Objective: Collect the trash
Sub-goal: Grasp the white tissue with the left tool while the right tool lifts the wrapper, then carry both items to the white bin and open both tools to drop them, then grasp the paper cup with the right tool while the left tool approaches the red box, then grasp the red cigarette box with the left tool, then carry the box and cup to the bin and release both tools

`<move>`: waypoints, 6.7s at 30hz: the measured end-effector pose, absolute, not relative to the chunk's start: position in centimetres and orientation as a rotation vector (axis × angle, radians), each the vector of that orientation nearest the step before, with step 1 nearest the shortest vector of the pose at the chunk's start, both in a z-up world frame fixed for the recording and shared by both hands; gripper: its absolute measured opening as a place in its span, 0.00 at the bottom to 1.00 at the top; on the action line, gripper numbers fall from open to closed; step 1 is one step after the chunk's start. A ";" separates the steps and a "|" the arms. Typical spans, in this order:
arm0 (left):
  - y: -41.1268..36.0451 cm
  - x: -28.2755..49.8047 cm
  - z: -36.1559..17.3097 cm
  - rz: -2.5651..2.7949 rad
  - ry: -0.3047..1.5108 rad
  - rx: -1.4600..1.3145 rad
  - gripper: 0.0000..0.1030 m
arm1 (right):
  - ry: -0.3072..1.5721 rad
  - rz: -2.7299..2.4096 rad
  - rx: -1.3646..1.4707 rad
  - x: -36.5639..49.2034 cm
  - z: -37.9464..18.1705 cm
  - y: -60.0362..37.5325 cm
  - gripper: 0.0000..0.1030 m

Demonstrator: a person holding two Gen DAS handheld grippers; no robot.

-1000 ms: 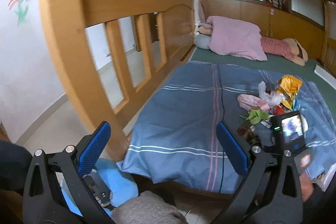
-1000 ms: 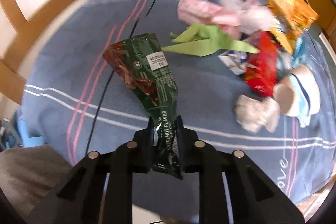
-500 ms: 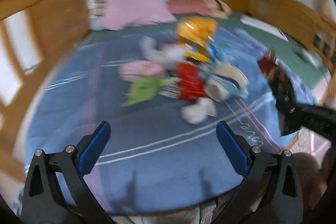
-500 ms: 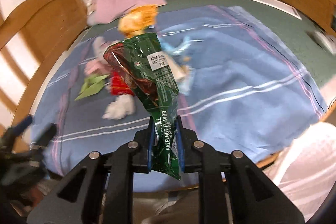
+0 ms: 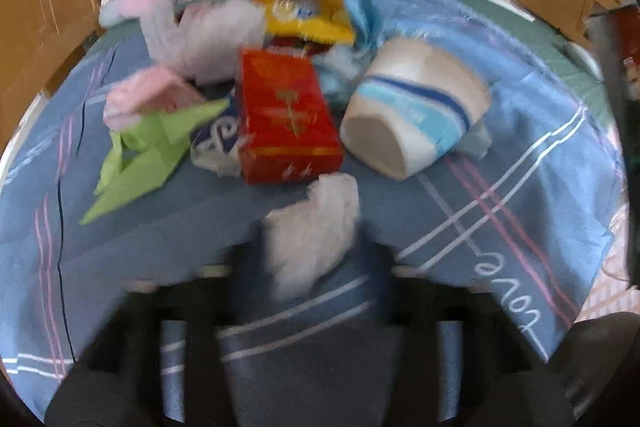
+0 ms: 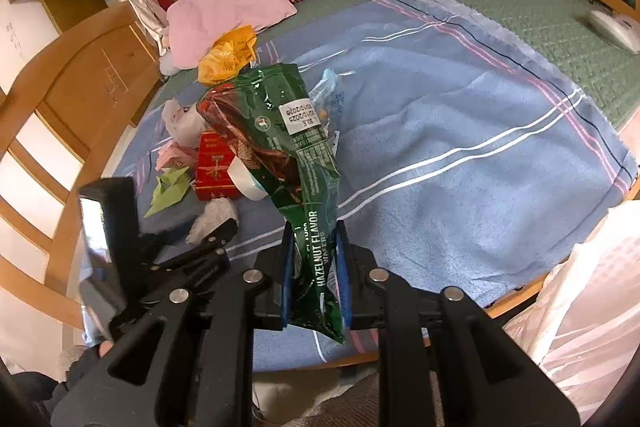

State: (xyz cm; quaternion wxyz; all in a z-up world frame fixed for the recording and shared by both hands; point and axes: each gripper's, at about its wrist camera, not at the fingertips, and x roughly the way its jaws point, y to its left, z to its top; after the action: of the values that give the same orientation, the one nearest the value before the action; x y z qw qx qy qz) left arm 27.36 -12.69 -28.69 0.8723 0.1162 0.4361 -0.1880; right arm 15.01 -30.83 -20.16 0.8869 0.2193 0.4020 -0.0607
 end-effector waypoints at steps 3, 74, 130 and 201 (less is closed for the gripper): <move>-12.2 26.8 -27.8 -0.377 0.884 0.246 0.22 | 0.827 -0.123 0.472 14.9 -20.1 -31.0 0.19; -32.2 4.8 -14.0 -0.707 0.617 0.293 0.86 | 0.738 -0.722 0.491 -11.6 -14.0 -41.6 0.53; 1.9 21.7 -17.7 0.012 0.727 0.033 0.86 | 1.103 -0.041 0.911 28.0 -26.4 -30.8 0.68; -15.2 20.4 -13.8 -0.309 0.641 0.137 0.57 | 0.796 0.027 0.992 12.0 -17.1 -40.3 0.55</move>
State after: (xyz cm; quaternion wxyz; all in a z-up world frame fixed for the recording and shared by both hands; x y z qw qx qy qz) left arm 20.38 -15.23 -13.75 0.9351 0.0671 0.3135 -0.1512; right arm 11.98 -40.27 -17.08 0.8044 0.4633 0.3715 0.0126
